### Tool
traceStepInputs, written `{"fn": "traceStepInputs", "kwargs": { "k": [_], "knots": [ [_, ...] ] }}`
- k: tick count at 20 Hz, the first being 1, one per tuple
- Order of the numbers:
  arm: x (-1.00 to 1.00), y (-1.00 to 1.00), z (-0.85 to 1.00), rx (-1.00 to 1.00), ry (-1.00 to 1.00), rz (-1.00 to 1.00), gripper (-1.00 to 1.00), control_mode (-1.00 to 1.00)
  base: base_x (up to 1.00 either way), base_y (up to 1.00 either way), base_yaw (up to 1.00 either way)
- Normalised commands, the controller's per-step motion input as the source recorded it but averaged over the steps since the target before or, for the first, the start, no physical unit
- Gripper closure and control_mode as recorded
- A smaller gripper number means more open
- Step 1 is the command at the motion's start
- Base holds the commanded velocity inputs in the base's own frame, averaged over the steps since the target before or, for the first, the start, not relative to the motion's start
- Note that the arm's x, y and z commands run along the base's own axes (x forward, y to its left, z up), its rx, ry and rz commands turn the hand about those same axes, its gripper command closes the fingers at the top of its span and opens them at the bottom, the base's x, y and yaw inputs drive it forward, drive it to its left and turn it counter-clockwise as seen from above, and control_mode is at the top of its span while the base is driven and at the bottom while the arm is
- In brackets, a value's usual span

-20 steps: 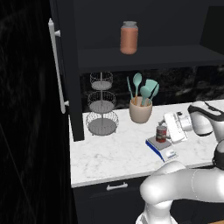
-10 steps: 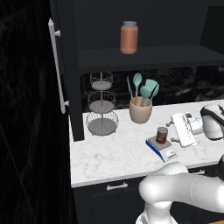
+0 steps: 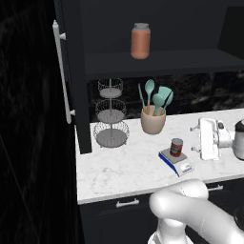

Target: Pick the canned food and place it on the digital scale for weighing, and close the cabinet.

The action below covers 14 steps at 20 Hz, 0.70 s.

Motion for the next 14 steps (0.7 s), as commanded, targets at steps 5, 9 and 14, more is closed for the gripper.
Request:
{"fn": "traceStepInputs", "kwargs": {
  "k": [5,9,14],
  "knots": [
    [-0.48,0.00,0.58,0.05,-0.63,-0.03,-1.00,-1.00,0.00,0.00,0.00],
    [-0.57,-0.06,0.61,0.08,-0.69,0.00,-1.00,-1.00,0.00,0.00,0.00],
    [-0.32,-0.16,0.44,0.05,-0.67,0.00,-1.00,-1.00,0.00,0.00,0.00]
  ]
}}
